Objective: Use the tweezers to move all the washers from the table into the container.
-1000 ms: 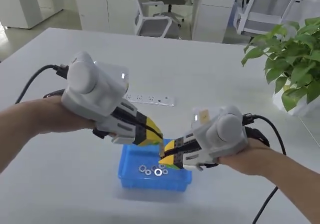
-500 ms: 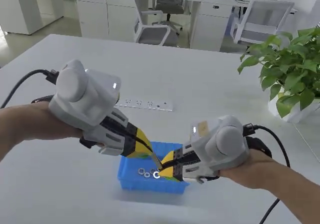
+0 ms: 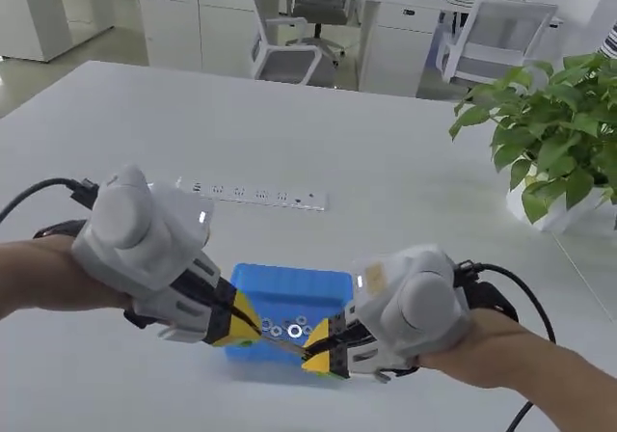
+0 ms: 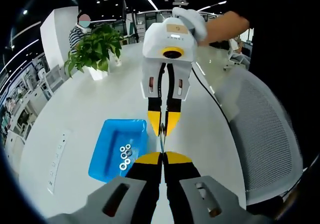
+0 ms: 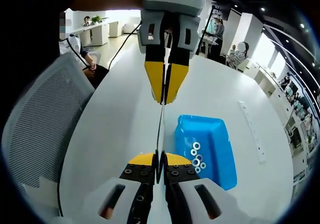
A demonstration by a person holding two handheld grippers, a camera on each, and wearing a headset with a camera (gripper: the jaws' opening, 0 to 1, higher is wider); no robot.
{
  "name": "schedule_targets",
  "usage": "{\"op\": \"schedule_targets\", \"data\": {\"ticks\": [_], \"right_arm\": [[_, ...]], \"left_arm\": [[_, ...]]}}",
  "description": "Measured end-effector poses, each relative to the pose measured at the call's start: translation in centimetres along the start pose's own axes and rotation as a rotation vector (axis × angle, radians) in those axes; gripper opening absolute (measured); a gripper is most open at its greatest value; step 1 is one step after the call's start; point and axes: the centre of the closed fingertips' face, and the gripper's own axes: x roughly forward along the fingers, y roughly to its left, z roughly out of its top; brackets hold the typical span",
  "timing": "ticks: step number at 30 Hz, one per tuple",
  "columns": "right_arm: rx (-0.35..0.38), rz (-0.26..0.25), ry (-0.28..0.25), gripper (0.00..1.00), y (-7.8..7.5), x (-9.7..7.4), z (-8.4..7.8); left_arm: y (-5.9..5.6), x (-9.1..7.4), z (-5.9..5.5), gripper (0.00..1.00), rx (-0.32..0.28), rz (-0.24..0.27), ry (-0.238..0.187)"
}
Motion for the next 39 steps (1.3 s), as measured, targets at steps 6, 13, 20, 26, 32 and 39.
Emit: {"op": "schedule_targets", "data": {"ticks": [6,13,20,26,32,39], "right_arm": [[-0.009,0.013,0.027,0.07,0.9,0.8,-0.6],[0.002,0.019,0.045,0.07,1.7,1.9,-1.4],[0.019,0.025,0.053,0.07,2.3,3.0,-2.2],[0.03,0.039,0.068,0.07,3.1,3.8,-3.0],[0.031,0.045,0.085,0.08,3.4,4.5,-4.0],[0.038,0.06,0.103,0.09,3.7,5.4,-4.6]], "left_arm": [[-0.7,0.9,-1.7,0.05,-0.004,-0.009,0.032],[-1.2,2.2,-4.2,0.05,0.001,-0.013,0.093],[-1.3,3.4,-6.0,0.05,-0.03,-0.017,0.1],[-1.7,4.4,-7.2,0.05,-0.045,-0.029,0.12],[-1.8,5.4,-8.0,0.05,-0.063,-0.037,0.133],[-2.1,6.3,-9.1,0.05,-0.066,-0.048,0.157]]}}
